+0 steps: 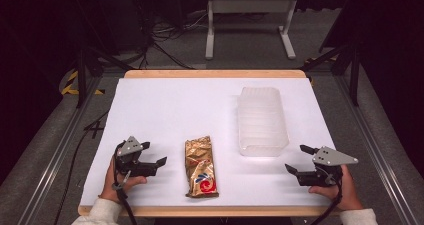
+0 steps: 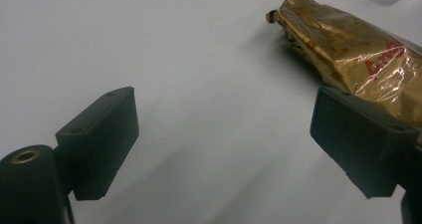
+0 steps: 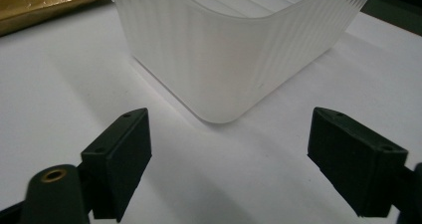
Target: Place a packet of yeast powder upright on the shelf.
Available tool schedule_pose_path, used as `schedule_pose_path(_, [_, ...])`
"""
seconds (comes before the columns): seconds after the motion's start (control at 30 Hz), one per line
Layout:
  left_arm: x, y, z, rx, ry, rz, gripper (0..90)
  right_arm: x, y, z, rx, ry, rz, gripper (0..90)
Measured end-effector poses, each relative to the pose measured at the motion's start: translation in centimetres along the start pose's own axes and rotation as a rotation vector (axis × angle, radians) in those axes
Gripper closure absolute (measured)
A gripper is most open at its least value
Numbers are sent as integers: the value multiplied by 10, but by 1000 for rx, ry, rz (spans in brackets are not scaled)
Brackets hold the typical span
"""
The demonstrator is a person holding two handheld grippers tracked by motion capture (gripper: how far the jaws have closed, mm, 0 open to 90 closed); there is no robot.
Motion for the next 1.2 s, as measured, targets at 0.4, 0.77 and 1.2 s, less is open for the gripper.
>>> schedule_pose_path(0.4, [-6,-34,-41,1,121,29,105,-5,11,0,39,27,-10,182])
schedule_pose_path(0.77, [-14,-51,-82,67,178,75,116,-8,19,6,57,56,-32,187])
schedule_pose_path(1.2, [-24,-50,-87,100,275,104,224,-8,25,8,82,63,-33,187])
Point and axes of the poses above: each handheld gripper's, and its own axes: z roughly backward along the jaws, y roughly out of its underside, x roughly to its left, the point moved 8 cm from there along -z, roughly forward along the jaws, and after that the axes turned 9 degrees about -z, right-handed, at the moved point
